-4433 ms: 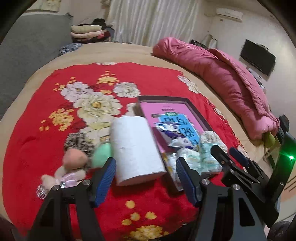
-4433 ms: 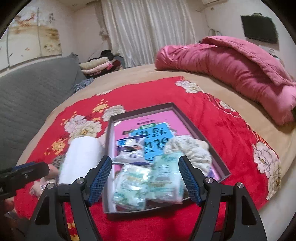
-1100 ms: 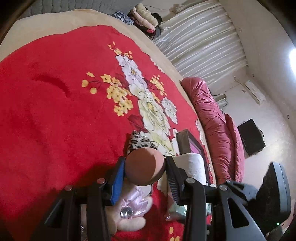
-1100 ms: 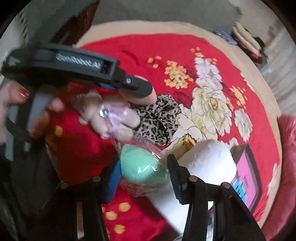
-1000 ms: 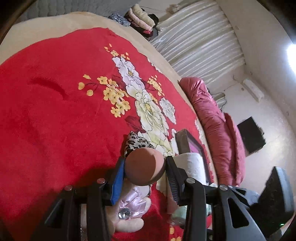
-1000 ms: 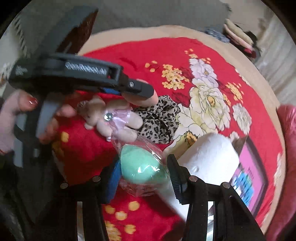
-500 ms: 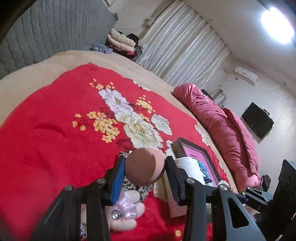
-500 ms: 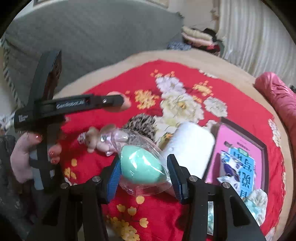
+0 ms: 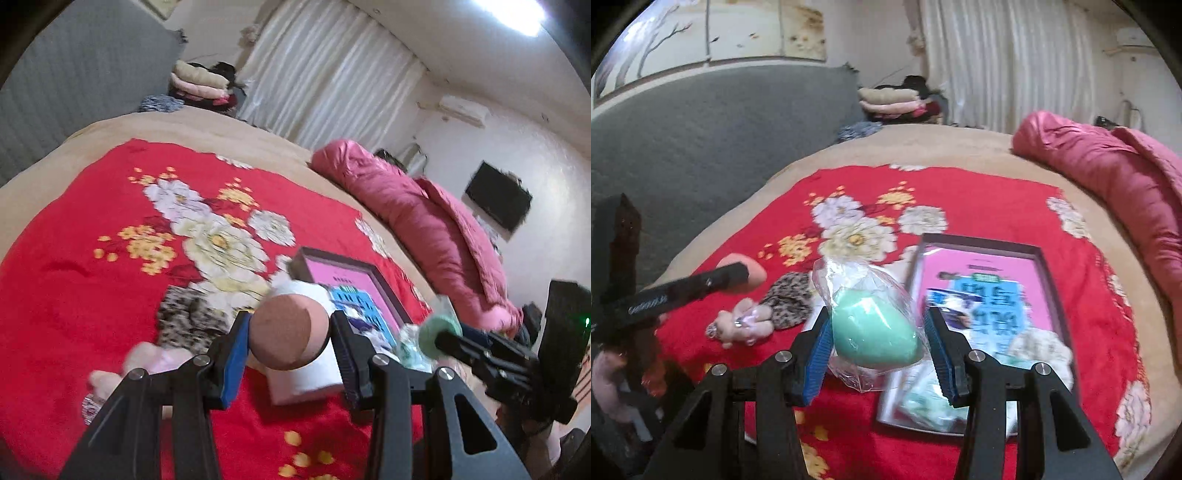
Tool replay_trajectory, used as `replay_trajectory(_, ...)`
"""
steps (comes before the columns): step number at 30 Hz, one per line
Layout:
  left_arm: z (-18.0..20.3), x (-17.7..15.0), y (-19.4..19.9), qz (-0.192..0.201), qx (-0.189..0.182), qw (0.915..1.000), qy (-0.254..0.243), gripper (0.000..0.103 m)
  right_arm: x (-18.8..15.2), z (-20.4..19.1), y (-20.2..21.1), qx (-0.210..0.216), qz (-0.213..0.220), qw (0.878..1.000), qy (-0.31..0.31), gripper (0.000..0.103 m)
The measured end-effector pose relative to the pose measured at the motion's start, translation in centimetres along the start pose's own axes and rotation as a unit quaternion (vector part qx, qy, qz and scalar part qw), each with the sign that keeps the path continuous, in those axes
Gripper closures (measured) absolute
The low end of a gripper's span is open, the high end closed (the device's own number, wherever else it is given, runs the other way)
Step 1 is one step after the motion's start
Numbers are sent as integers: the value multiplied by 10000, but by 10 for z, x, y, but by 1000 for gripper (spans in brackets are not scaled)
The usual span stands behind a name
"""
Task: Organize soft objects
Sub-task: 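Lift the pink sponge with left tool toward the tray while right tool carries the green egg sponge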
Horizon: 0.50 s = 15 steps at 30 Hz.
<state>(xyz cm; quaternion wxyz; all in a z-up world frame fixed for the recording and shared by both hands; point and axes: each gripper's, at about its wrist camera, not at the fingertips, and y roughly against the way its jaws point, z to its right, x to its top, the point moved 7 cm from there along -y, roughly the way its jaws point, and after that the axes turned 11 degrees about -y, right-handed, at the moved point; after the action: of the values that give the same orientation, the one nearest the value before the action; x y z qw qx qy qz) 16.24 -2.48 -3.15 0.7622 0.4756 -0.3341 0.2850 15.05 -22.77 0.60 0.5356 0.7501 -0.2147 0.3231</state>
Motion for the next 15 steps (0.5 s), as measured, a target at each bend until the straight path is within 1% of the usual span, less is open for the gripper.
replay_trajectory(3,26,-1,-6,-136,-80,9998,-155,60,2,23,8,-310,108,9994,-135,52)
replay_trajectory(6,50,-2,-12,-291,-74,9989,-372,60,1,48,16,-477,223,9978,-405,52)
replay_trajectory(8,65,-1,-14,-312,-120,9983,-487,60,0,63,21,-648,255,9964,-478,52)
replay_trajectory(15,114,4,-32,-525,-181,9937,-975,60,-3,96,32,-810,436,9923,-834,52)
